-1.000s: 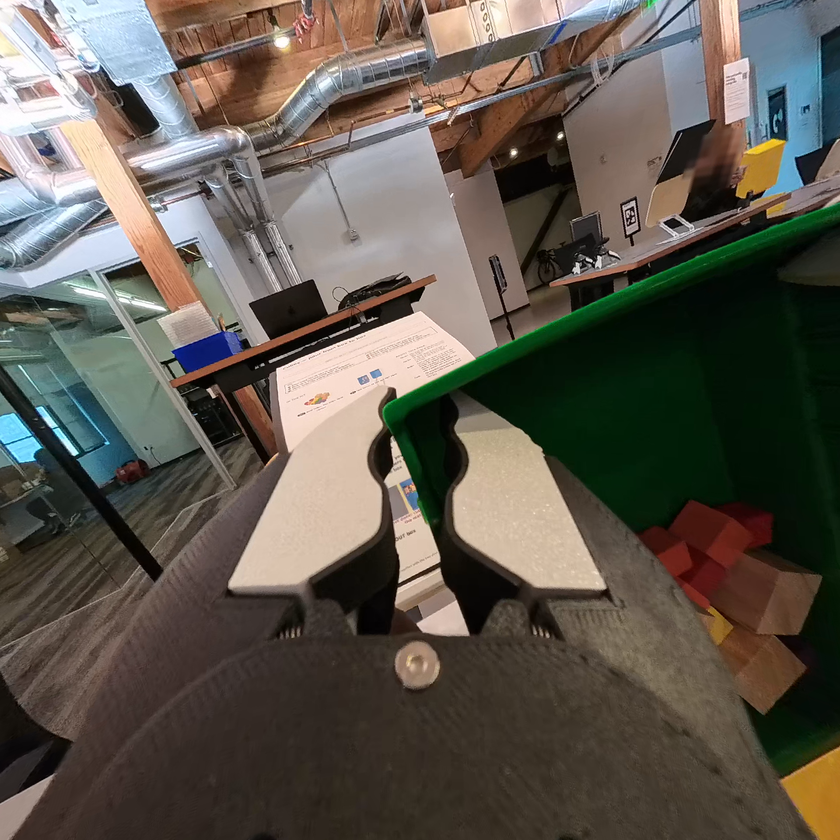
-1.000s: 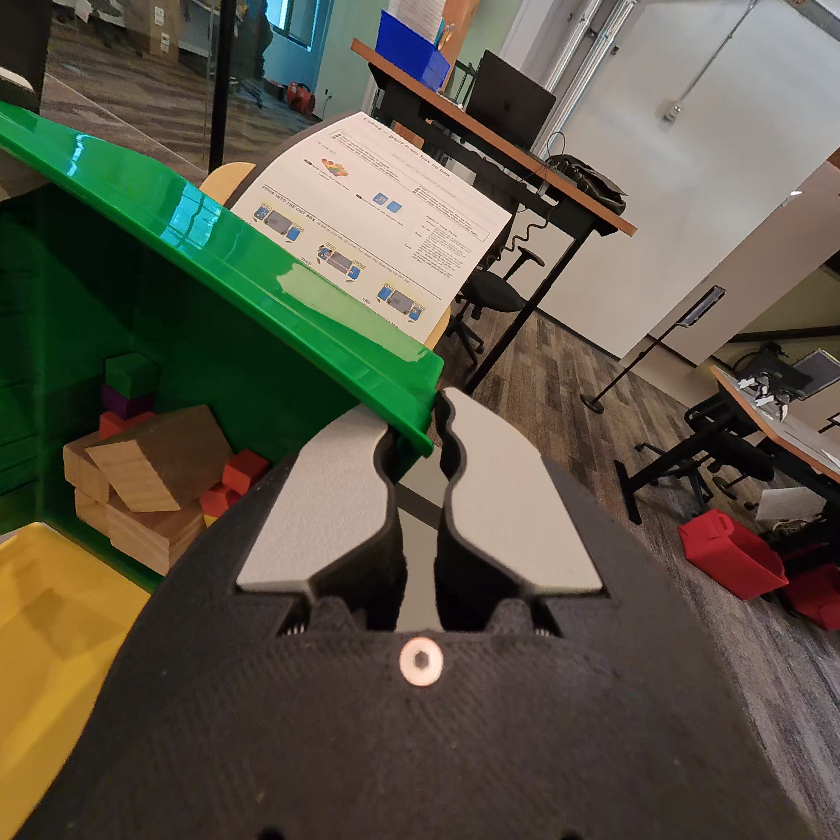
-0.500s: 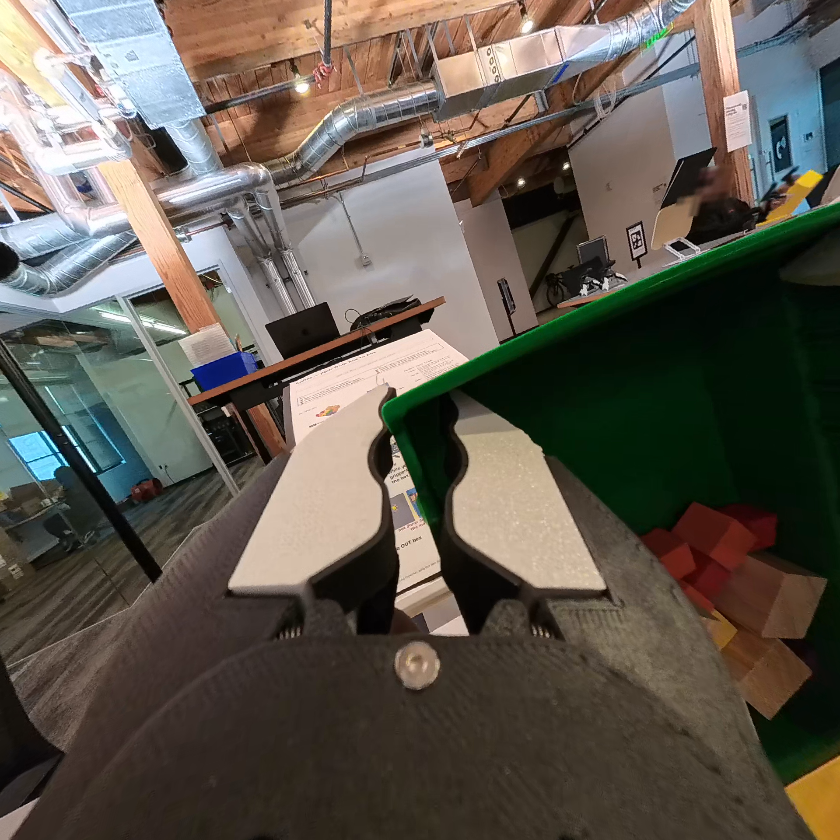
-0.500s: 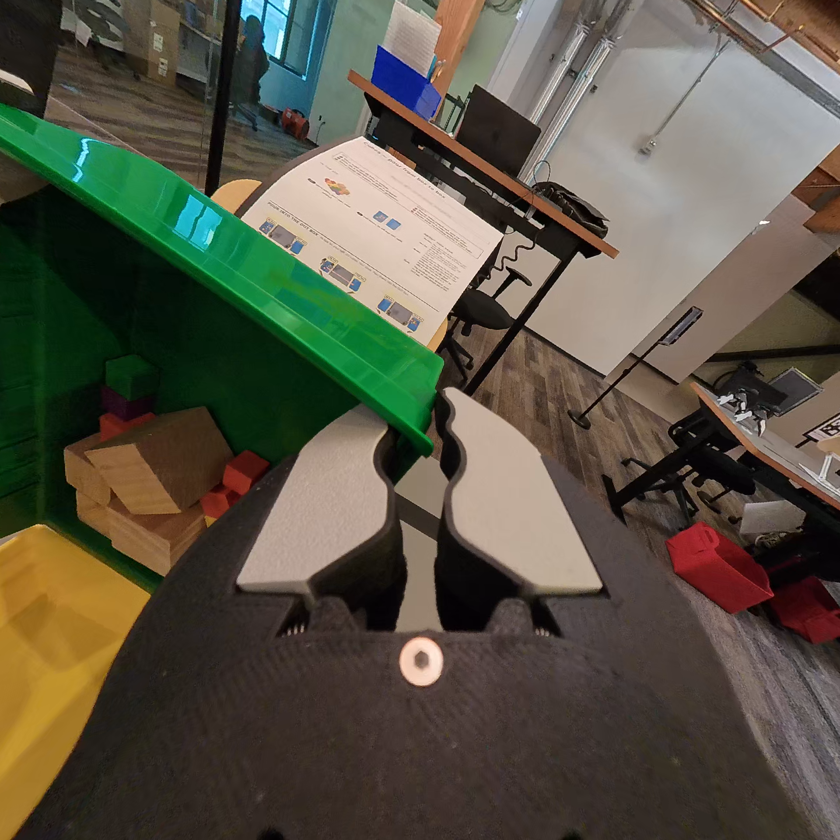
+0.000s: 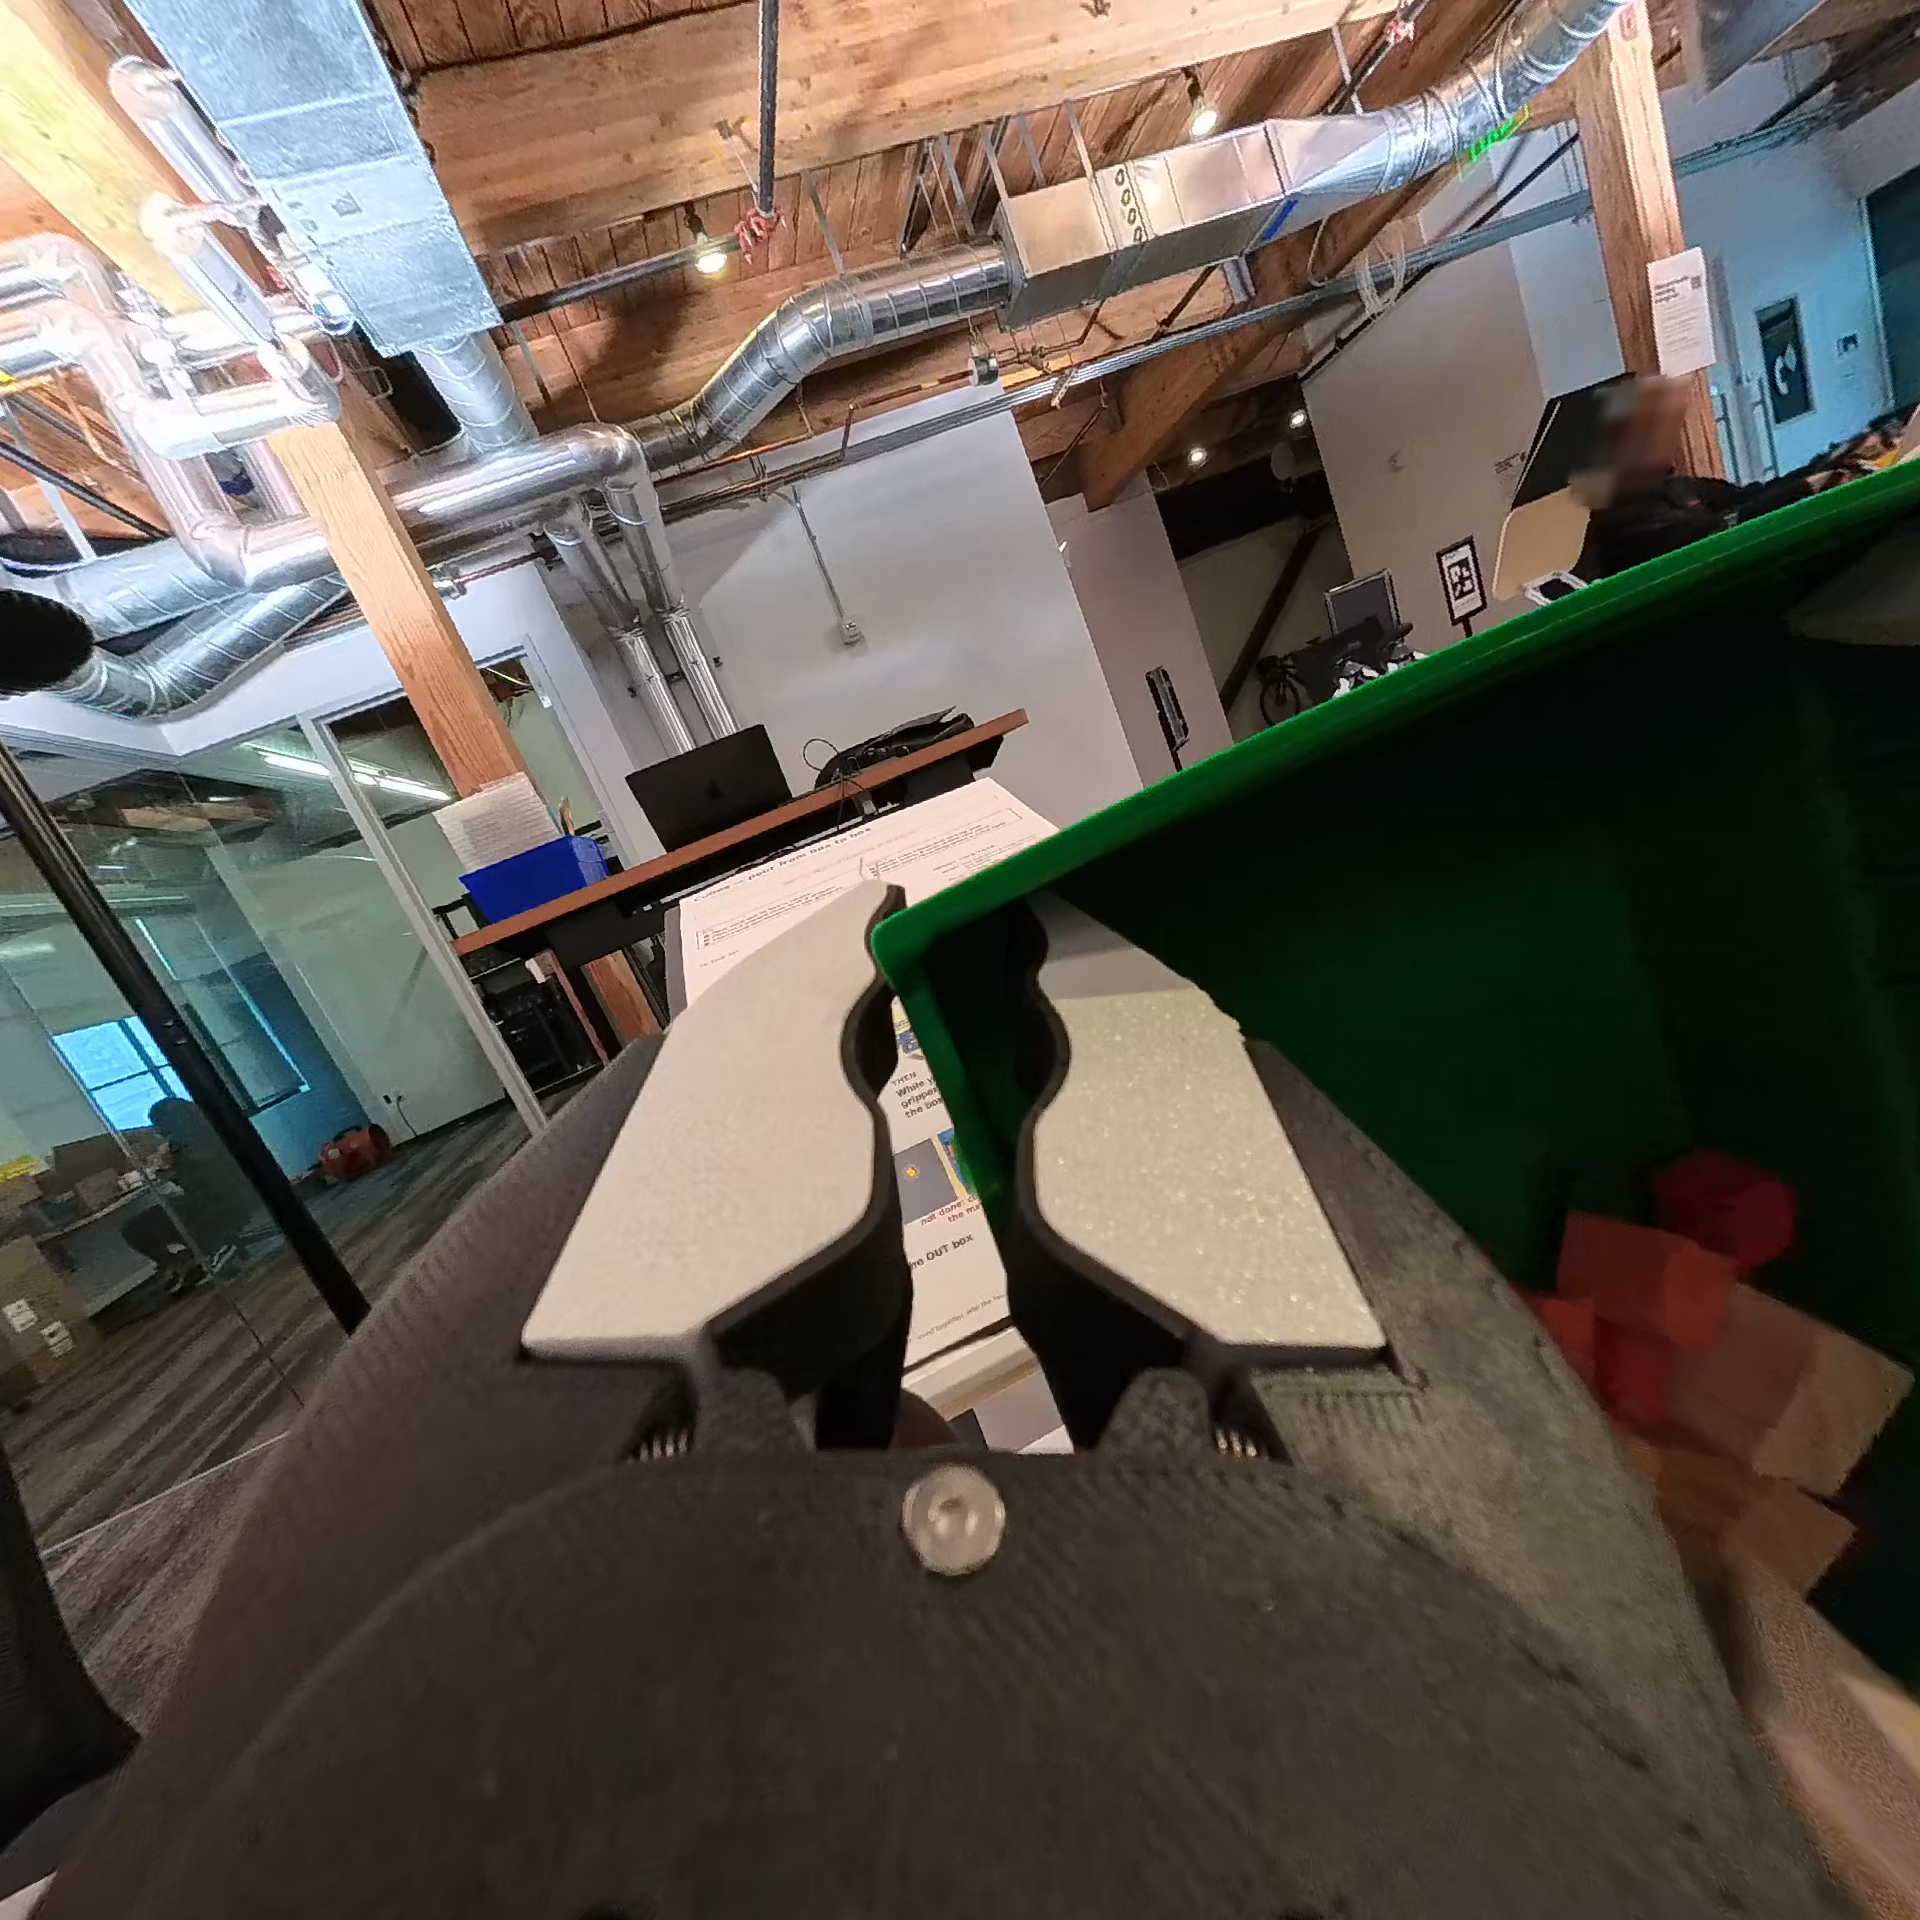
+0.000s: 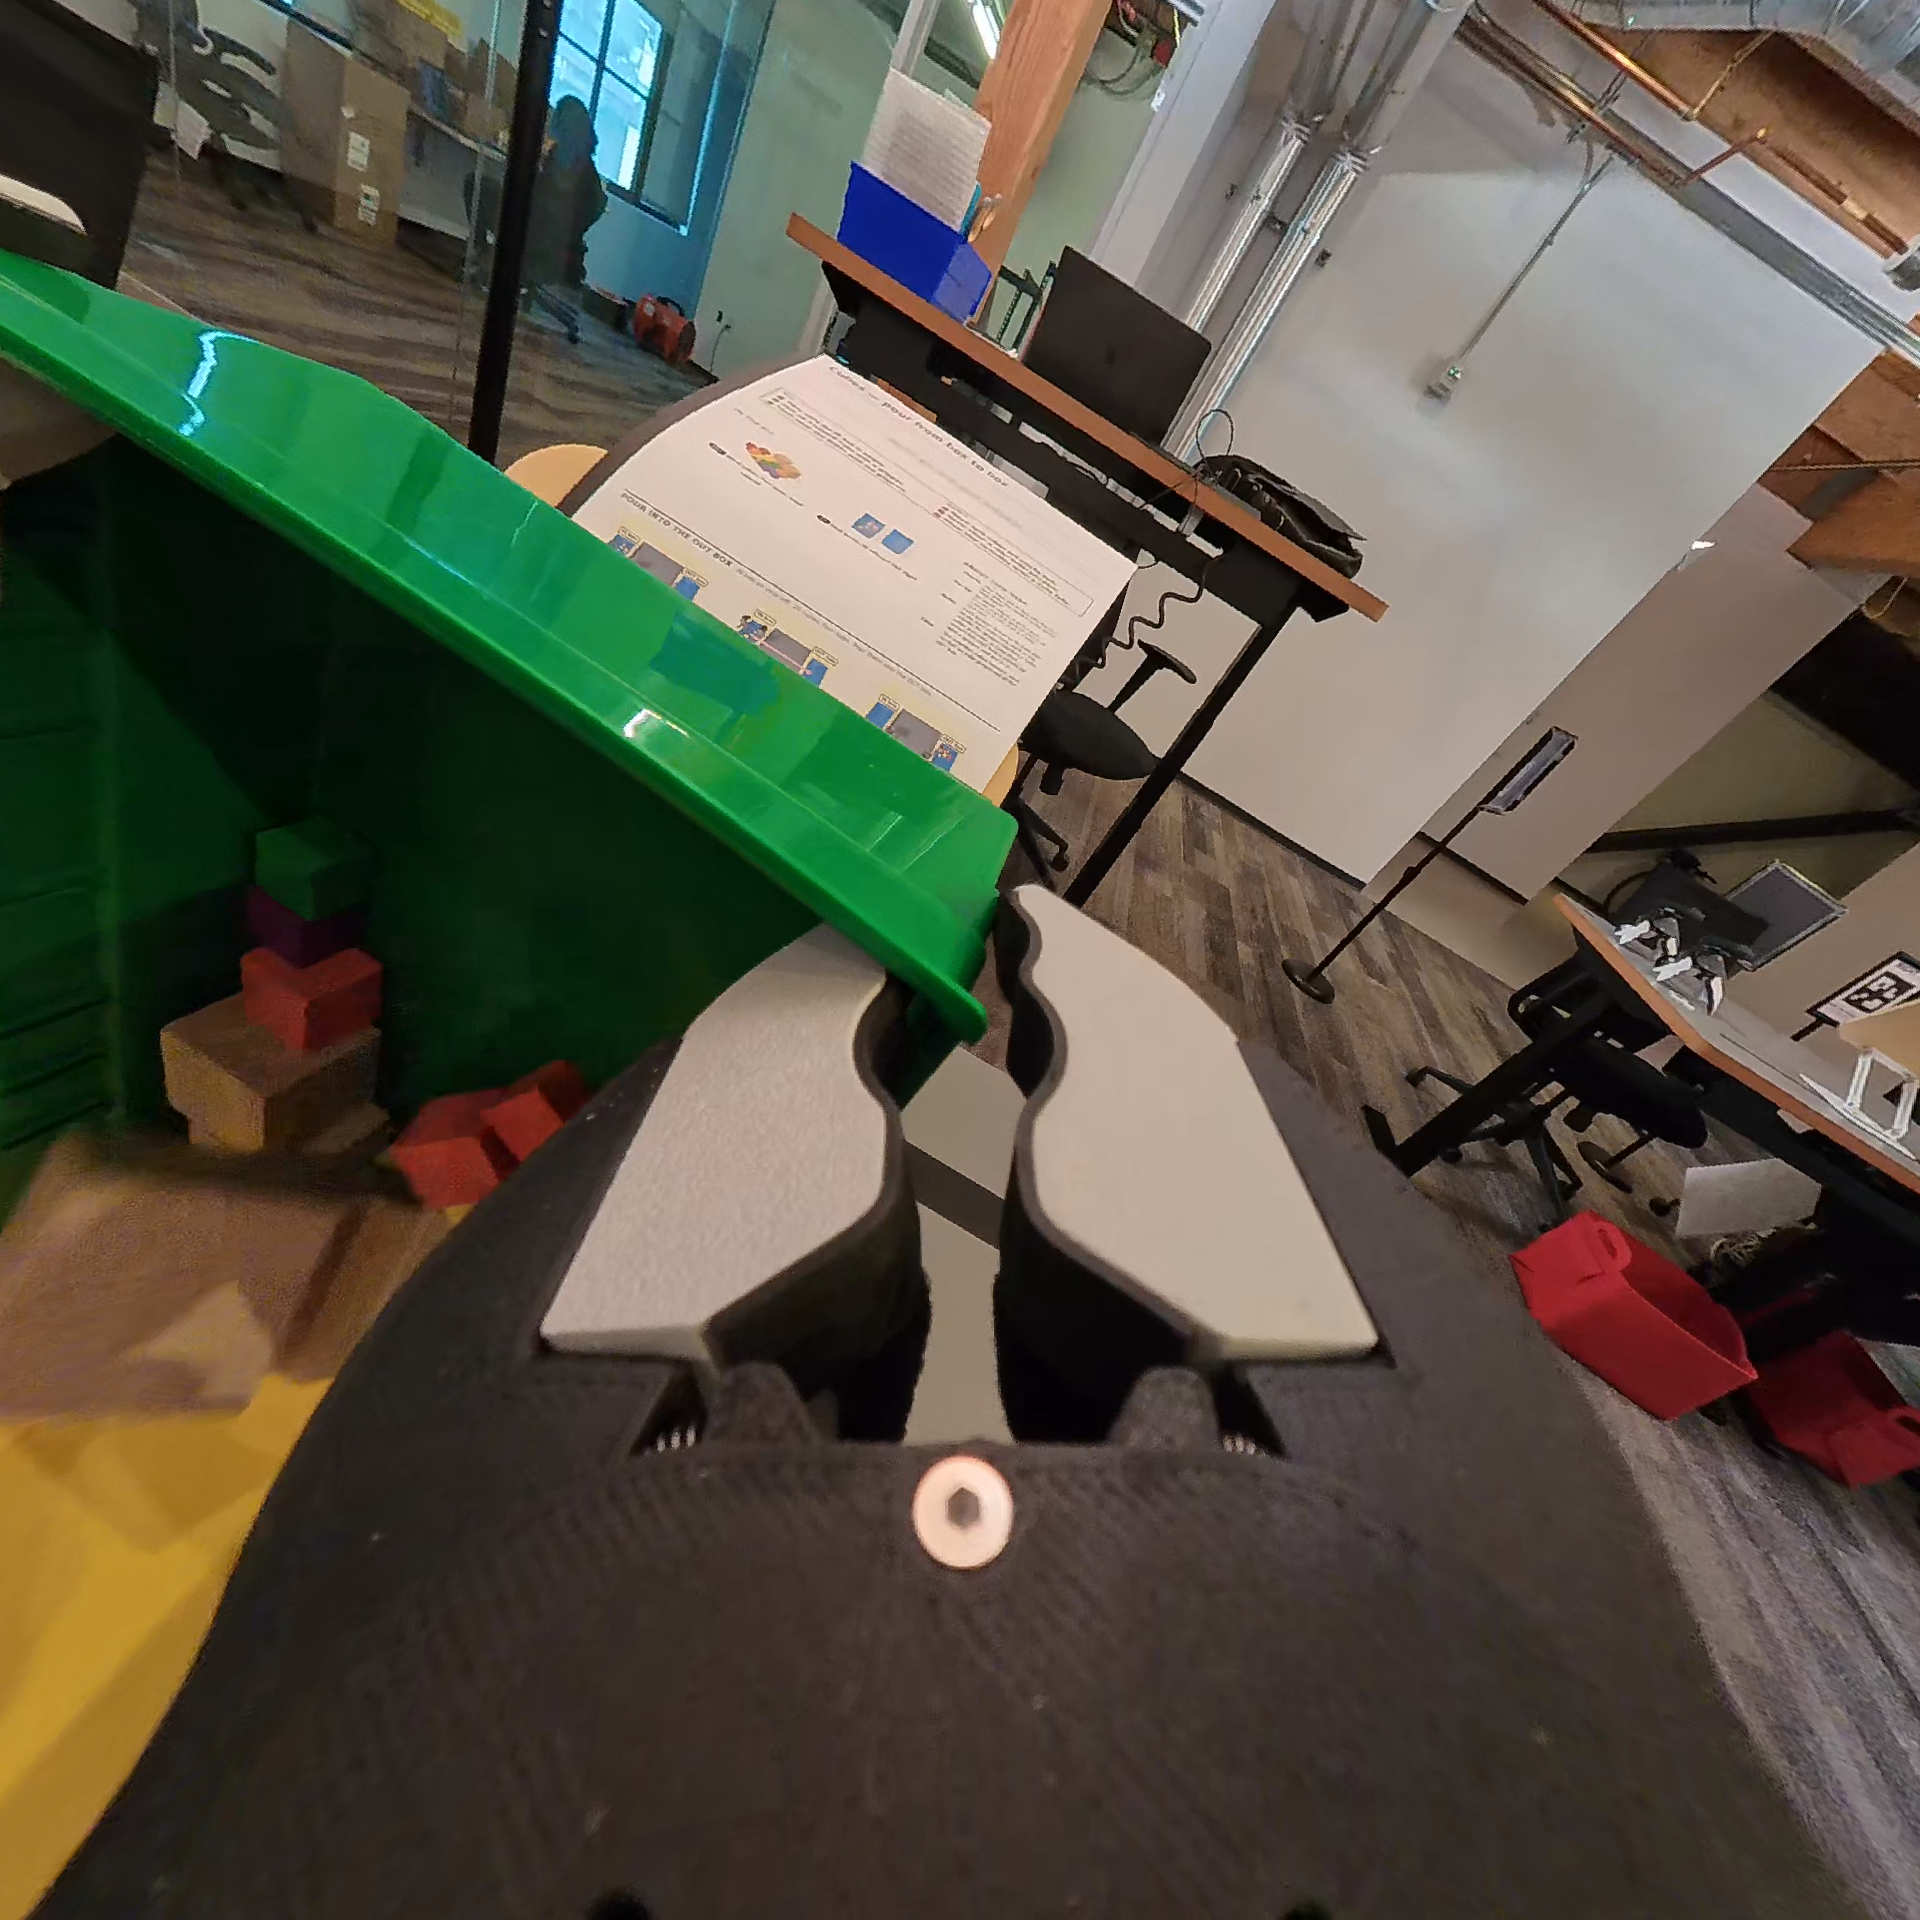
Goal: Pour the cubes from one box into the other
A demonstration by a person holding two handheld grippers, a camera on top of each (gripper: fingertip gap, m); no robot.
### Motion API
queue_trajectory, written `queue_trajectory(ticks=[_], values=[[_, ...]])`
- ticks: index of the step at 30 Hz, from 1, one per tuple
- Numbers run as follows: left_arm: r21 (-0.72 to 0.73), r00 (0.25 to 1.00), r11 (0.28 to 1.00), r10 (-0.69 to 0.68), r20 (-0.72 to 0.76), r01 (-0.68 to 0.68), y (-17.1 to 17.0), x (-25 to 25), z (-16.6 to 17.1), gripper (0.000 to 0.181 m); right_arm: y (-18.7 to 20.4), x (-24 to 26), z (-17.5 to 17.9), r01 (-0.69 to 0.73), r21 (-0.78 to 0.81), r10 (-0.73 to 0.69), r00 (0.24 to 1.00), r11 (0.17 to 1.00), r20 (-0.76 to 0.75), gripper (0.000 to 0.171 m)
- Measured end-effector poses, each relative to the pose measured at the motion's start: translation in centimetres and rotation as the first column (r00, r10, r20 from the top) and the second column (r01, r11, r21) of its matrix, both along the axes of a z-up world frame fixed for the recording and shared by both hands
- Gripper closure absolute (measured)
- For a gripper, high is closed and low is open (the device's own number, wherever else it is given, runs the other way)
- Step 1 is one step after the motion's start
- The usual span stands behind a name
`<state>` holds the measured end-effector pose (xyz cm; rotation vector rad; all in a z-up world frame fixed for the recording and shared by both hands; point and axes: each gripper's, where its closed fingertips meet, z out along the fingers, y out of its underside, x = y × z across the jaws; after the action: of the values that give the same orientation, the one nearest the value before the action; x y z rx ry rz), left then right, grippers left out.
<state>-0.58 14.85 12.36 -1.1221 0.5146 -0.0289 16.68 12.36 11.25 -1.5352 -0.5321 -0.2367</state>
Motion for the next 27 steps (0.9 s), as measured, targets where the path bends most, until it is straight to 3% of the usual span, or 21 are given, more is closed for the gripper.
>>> queue_trajectory(ticks=[27], values=[[0.050,0.999,0.999,0.006,0.033,-0.007,-1.4,-0.7,0.1,0.163,-1.3,-0.7,0.3,-0.007,0.045,0.007,1.000,0.999,0.009,0.162]])
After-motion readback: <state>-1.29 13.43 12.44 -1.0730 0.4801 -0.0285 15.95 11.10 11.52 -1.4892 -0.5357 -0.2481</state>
